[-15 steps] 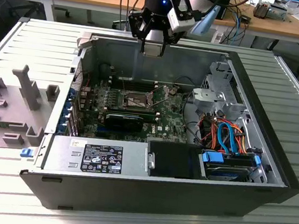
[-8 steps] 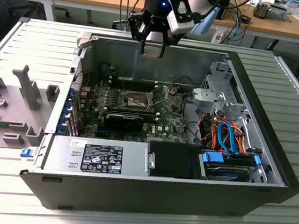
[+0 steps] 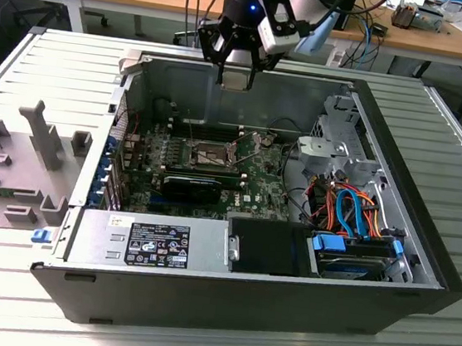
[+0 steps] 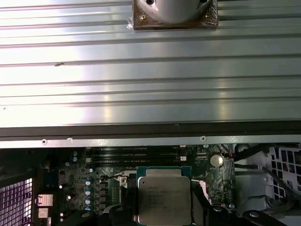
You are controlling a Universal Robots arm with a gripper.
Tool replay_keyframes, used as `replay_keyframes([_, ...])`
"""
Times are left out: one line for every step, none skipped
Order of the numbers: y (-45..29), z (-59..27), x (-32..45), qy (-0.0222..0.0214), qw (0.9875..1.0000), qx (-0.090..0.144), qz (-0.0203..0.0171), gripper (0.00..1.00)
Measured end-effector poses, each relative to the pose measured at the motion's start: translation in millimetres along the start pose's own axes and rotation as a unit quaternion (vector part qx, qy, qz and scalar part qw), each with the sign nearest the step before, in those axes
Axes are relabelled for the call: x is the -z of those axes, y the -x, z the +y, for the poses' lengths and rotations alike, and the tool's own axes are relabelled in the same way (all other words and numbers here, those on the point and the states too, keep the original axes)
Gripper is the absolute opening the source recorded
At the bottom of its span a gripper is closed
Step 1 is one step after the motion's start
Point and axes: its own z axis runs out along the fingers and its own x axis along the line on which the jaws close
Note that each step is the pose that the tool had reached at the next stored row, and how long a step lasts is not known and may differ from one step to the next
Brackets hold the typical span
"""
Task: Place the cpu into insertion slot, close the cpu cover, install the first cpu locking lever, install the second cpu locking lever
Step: 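Place the cpu into insertion slot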
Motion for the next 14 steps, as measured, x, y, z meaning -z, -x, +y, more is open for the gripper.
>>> replay_keyframes([0.0, 0.0, -0.2, 0.0, 1.0, 0.0, 0.0, 0.55])
replay_keyframes([0.0, -0.1, -0.5, 0.0, 1.0, 0.0, 0.0, 0.55])
replay_keyframes([0.0, -0.1, -0.7, 0.0, 1.0, 0.0, 0.0, 0.55])
replay_keyframes([0.0, -0.2, -0.8, 0.0, 1.0, 0.0, 0.0, 0.55])
replay_keyframes([0.0, -0.3, -1.0, -0.0001, 1.0, 0.0, 0.0, 0.55])
replay_keyframes([0.0, -0.6, -1.3, 0.0, 1.0, 0.0, 0.0, 0.55])
replay_keyframes([0.1, -1.2, -1.7, 0.0001, 1.0, 0.0, -0.0001, 0.55])
replay_keyframes([0.1, -1.9, -1.7, 0.0, 1.0, 0.0, 0.0, 0.55])
replay_keyframes([0.1, -2.9, -1.8, 0.0, 1.0, 0.0, 0.0, 0.55])
replay_keyframes([0.1, -3.4, -1.8, 0.0, 1.0, 0.0, 0.0, 0.55])
replay_keyframes([0.1, -3.7, -1.9, 0.0, 1.0, 0.0, 0.0, 0.55])
replay_keyframes([0.1, -4.1, -2.0, 0.0, 1.0, 0.0, 0.0, 0.55])
replay_keyframes([0.2, -4.4, -2.1, 0.0001, 1.0, 0.0, 0.0, 0.55])
replay_keyframes([0.1, -4.8, -2.2, 0.0, 1.0, 0.0, 0.0, 0.55])
